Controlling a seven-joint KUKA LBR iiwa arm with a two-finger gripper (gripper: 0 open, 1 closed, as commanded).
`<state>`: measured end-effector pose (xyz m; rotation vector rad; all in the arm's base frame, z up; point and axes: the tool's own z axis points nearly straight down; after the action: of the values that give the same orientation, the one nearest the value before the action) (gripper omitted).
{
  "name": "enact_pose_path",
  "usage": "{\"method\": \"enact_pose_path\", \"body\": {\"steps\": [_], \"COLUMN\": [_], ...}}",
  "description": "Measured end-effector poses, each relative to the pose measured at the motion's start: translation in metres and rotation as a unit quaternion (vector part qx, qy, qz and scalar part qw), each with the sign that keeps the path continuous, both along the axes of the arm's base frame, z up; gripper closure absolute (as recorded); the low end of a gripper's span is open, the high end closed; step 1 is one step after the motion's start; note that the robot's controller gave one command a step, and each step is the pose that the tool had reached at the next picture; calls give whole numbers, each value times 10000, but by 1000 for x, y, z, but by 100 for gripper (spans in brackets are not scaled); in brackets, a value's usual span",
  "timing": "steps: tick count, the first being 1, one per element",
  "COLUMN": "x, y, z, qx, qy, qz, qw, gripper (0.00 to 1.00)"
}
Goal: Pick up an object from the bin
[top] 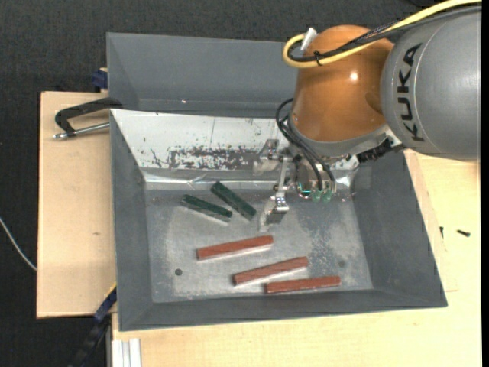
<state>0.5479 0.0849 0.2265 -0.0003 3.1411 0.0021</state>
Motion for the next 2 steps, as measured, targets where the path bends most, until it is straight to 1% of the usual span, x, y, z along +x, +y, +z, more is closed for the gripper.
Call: {"method": "enact_pose_path", "body": {"steps": [1, 2], "x": [-14, -18], "y": [2, -18], "z": [-42, -150], "qx": [0, 7], "qy": [-25, 12], "qz": [351, 97], "qw": [9994, 10000], "gripper": [0, 100]}}
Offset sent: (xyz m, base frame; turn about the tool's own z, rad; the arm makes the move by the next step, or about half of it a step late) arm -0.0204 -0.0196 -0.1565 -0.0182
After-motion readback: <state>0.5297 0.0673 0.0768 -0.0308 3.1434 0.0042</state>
